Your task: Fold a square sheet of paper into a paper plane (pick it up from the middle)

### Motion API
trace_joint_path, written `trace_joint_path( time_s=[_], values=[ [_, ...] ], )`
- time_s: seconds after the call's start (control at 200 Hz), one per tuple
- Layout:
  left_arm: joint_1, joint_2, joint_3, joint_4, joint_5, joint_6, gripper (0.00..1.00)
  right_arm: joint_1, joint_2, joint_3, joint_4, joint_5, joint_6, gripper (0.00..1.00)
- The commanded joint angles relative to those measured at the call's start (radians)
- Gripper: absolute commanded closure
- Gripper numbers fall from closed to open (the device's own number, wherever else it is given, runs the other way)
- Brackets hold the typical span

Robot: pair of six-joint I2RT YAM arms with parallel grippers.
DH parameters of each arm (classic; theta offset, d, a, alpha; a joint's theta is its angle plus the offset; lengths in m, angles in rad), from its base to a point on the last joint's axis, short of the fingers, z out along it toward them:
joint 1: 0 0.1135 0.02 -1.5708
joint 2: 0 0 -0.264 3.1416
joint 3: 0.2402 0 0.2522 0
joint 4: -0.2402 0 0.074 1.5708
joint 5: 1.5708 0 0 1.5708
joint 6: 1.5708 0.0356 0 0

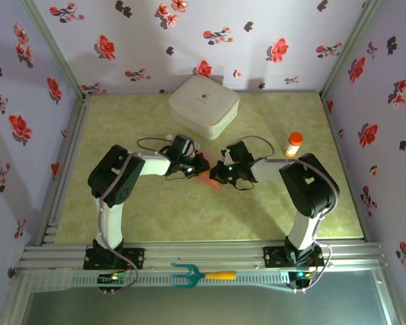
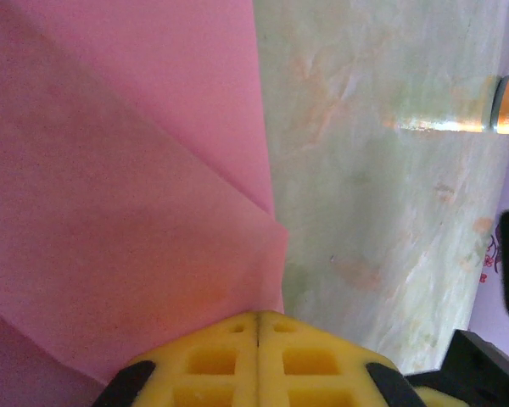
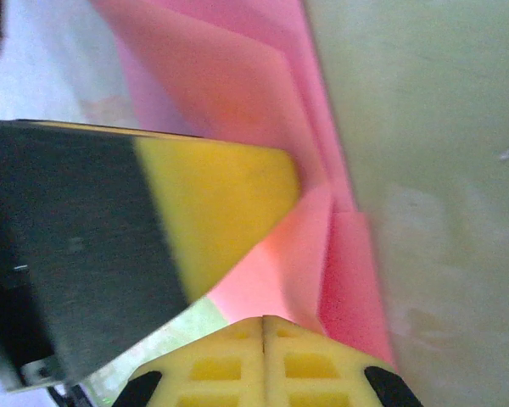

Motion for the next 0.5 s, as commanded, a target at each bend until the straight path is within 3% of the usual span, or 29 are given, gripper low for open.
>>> trace_joint_path(
  time_s=[0.0,0.33,0.495],
  values=[
    [0.002,0.002,-0.021,-0.051,-0.028,0.024,0.92,-0.008,0.043,-0.038,-0.039,0.034,-0.025,0.98],
    [0.014,-0.115,0.012,-0.08,-0.024,0.072,0.8,-0.014,0.014,-0.089,-0.048,0.051,-0.002,1.0],
    [-0.008,-0.143,-0.023,-0.118,-0.065,0.044,0.94,-0.02,0.021,-0.097,-0.025,0.041,0.013,1.0]
  ],
)
